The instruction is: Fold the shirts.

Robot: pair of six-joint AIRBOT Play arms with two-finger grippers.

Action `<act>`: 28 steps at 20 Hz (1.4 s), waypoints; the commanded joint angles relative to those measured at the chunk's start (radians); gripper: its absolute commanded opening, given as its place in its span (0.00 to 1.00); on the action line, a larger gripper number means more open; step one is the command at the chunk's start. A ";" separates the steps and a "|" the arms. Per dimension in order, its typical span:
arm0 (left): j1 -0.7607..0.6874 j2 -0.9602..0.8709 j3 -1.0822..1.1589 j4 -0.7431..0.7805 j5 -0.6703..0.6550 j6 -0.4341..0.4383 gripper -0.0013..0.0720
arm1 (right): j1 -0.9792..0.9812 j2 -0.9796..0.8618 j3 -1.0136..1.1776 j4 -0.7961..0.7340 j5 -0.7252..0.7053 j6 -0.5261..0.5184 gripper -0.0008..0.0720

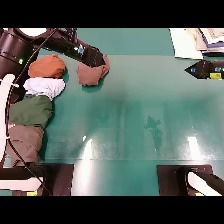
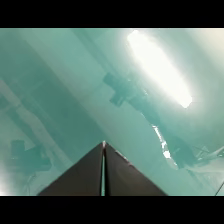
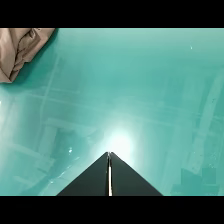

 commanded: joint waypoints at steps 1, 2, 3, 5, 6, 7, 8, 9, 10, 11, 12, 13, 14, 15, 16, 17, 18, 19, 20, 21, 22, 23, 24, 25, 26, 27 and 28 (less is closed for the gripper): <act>0.000 0.000 0.000 0.000 0.000 0.000 0.05 | 0.001 0.001 0.000 0.000 0.000 0.000 0.03; 0.000 0.000 0.000 0.000 0.000 0.000 0.05 | 0.001 0.001 0.000 0.000 0.000 0.000 0.03; 0.000 0.000 0.000 0.000 0.000 0.000 0.05 | 0.001 0.001 0.000 0.000 0.000 0.000 0.03; 0.000 0.001 0.000 0.000 0.000 0.000 0.05 | 0.001 0.001 0.000 0.000 0.000 0.000 0.03; 0.000 0.000 0.000 0.000 0.000 0.000 0.05 | 0.001 0.001 0.000 0.000 0.000 0.000 0.03; 0.000 0.001 0.000 0.000 0.000 0.000 0.05 | 0.001 0.001 0.000 0.000 0.000 0.000 0.03; 0.000 0.000 0.000 0.000 0.000 0.000 0.05 | 0.001 0.001 0.000 0.000 0.000 0.000 0.03; 0.000 0.000 0.000 0.000 0.000 0.000 0.05 | 0.001 0.001 0.000 0.000 0.000 0.000 0.03; 0.000 0.000 0.000 0.000 0.000 0.000 0.05 | 0.001 0.001 0.000 0.000 0.000 0.000 0.03; 0.000 0.000 0.000 0.000 0.000 0.000 0.05 | 0.001 0.001 0.000 0.000 0.000 0.000 0.03; 0.000 0.000 0.000 0.000 0.000 0.000 0.05 | 0.001 0.001 0.000 0.000 0.000 0.000 0.03; 0.000 0.001 0.000 0.000 0.000 0.000 0.05 | 0.001 0.001 0.000 0.000 0.000 0.000 0.03; 0.000 0.001 0.000 0.000 0.000 0.000 0.05 | 0.001 0.001 0.000 0.000 0.000 0.000 0.03; 0.000 0.000 0.000 0.000 0.000 0.000 0.05 | 0.001 0.001 0.000 0.002 0.000 0.000 0.03; 0.000 0.000 0.000 0.000 0.000 0.000 0.05 | 0.001 0.001 0.000 0.002 0.000 0.000 0.03; 0.000 0.000 0.000 0.000 0.006 -0.001 0.05 | 0.001 0.001 0.000 0.002 0.000 0.000 0.03; 0.000 0.000 0.000 -0.007 0.019 -0.001 0.05 | 0.001 0.001 0.000 0.002 0.000 0.000 0.03; 0.000 0.000 0.000 -0.021 0.034 -0.001 0.05 | 0.001 0.001 0.000 0.002 0.000 0.000 0.03; 0.000 0.001 0.000 -0.022 0.056 0.000 0.05 | 0.001 0.001 0.000 0.002 0.000 0.000 0.03; 0.000 0.001 0.000 -0.022 0.069 0.000 0.05 | 0.001 0.001 0.000 0.002 0.003 0.000 0.03; 0.000 0.001 0.000 -0.022 0.084 0.000 0.05 | 0.001 0.001 0.000 0.002 0.008 0.000 0.03; 0.000 0.001 0.000 -0.028 0.095 -0.004 0.05 | 0.001 0.001 0.000 0.002 0.013 0.000 0.03; 0.000 0.000 0.000 -0.028 0.098 0.002 0.05 | 0.001 0.001 0.000 0.003 0.011 0.000 0.03; 0.000 0.000 0.000 0.012 0.105 0.004 0.17 | 0.001 0.001 0.000 0.005 0.011 0.000 0.03; 0.000 0.000 0.000 0.108 0.118 -0.008 0.76 | 0.001 0.001 0.000 0.007 0.011 0.000 0.03; 0.000 -0.005 -0.001 0.245 0.140 -0.070 0.99 | 0.001 0.001 0.000 0.009 0.013 0.000 0.03; 0.006 -0.018 -0.002 0.405 0.158 -0.151 0.99 | 0.001 0.001 0.000 0.008 0.017 0.000 0.03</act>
